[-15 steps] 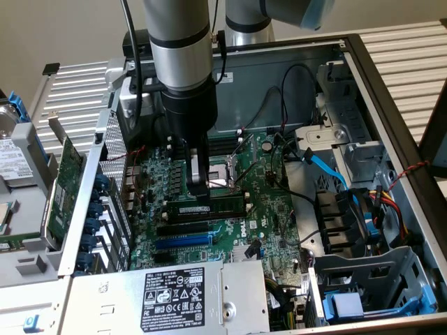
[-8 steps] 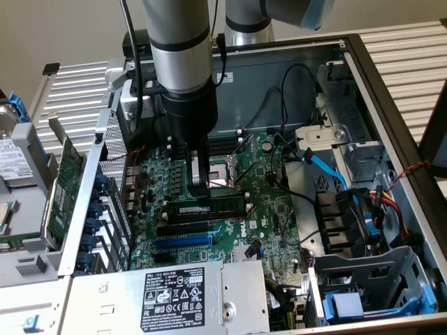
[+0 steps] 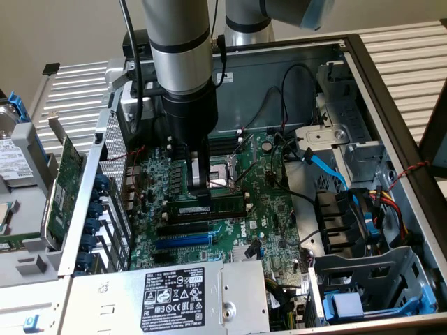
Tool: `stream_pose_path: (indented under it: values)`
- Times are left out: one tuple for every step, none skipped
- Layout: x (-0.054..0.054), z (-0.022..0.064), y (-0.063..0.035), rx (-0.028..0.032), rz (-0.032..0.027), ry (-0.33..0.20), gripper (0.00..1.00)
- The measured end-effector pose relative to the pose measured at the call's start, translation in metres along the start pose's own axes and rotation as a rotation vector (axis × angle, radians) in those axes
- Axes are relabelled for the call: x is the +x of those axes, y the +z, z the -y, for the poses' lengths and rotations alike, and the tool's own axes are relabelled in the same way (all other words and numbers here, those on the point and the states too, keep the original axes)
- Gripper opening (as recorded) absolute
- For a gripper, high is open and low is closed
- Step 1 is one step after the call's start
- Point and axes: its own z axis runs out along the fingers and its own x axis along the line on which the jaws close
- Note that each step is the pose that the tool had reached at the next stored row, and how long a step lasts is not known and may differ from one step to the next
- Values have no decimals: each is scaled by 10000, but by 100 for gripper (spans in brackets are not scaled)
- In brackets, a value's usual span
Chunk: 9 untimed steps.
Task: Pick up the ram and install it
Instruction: 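Insert the ram into the slot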
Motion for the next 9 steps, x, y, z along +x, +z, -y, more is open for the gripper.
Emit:
stream_pose_path:
  values:
    - [0,0,0,1,0,7,12]
    - [1,0,0,2,0,17,12]
    - [1,0,0,2,0,31,12]
    - [3,0,0,1,-2,49,12]
    - [4,0,-1,0,-2,76,12]
    - [5,0,-5,-2,-3,104,12]
    - [8,0,-16,-4,-5,136,12]
    - [9,1,-32,-7,-7,178,12]
    - [11,2,-49,-10,-9,223,12]
